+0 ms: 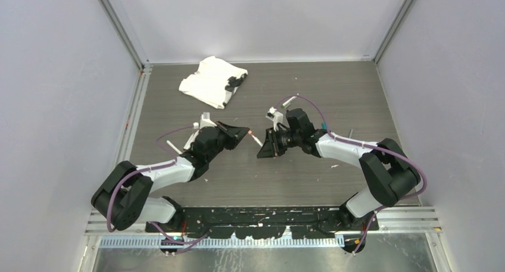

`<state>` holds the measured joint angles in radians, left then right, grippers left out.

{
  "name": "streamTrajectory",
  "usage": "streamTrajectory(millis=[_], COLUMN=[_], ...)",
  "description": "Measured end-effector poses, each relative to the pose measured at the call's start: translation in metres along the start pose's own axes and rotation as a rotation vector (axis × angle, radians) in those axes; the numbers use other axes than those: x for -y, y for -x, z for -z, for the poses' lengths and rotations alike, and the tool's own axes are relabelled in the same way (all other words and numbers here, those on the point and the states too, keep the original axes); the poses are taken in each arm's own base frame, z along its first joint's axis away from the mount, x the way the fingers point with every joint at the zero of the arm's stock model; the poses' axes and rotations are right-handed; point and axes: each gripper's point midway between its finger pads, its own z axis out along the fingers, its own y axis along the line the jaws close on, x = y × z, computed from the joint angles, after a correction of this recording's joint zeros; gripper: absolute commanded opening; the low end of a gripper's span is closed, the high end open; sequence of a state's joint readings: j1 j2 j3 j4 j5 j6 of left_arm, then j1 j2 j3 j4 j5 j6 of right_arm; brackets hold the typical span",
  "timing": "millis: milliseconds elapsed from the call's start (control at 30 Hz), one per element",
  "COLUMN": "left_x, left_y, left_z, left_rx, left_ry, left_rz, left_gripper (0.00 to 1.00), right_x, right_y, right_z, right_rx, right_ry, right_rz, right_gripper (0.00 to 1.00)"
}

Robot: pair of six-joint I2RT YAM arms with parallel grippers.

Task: Insert the pens into the pen caps
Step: Insert the pen cap onto the pen.

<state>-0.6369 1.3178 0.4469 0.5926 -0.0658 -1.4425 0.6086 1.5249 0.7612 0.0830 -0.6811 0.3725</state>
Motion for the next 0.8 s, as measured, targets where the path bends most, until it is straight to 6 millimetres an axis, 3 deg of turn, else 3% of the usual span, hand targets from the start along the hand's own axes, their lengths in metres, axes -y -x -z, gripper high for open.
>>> streamTrajectory(millis=[800], left_x=[-0.004], left_y=[-0.013], left_z=[-0.005], left_rx=[-0.025], left_ry=[0.003], left_rz=[0.012], left_gripper=[0.01], right_x=[0.007], right_y=[0.002], right_z=[0.001], right_rx=[0.010], right_ry=[-0.033], right_rz=[-0.005], right_gripper=[0.01])
